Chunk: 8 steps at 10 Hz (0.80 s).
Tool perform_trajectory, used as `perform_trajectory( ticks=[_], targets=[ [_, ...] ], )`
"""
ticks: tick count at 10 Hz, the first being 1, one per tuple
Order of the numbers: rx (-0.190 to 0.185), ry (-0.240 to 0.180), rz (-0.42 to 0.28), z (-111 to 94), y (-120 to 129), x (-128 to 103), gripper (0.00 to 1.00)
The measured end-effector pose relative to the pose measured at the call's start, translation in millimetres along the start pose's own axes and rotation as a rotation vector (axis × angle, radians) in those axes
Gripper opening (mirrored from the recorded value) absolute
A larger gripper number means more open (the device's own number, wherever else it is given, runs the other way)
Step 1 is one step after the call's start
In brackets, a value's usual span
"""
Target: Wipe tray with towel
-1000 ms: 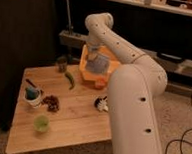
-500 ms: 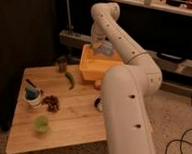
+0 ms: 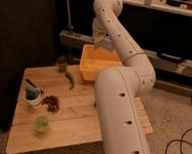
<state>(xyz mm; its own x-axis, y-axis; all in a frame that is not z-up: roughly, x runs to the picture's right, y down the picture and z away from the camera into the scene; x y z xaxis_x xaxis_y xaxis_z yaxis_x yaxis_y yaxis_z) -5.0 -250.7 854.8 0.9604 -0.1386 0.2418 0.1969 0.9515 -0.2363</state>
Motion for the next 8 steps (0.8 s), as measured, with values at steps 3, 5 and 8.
perform_trajectory(
  ticks=[3,5,8],
  targets=[
    [-0.001,0.001,0.0,0.3,0.2,0.1,0.0],
    [0.0,-0.004,0.0,2.8,1.4,0.6,0.0],
    [0.052,-0.079,-0.013,38.5,36.2,-5.2,0.0]
  ],
)
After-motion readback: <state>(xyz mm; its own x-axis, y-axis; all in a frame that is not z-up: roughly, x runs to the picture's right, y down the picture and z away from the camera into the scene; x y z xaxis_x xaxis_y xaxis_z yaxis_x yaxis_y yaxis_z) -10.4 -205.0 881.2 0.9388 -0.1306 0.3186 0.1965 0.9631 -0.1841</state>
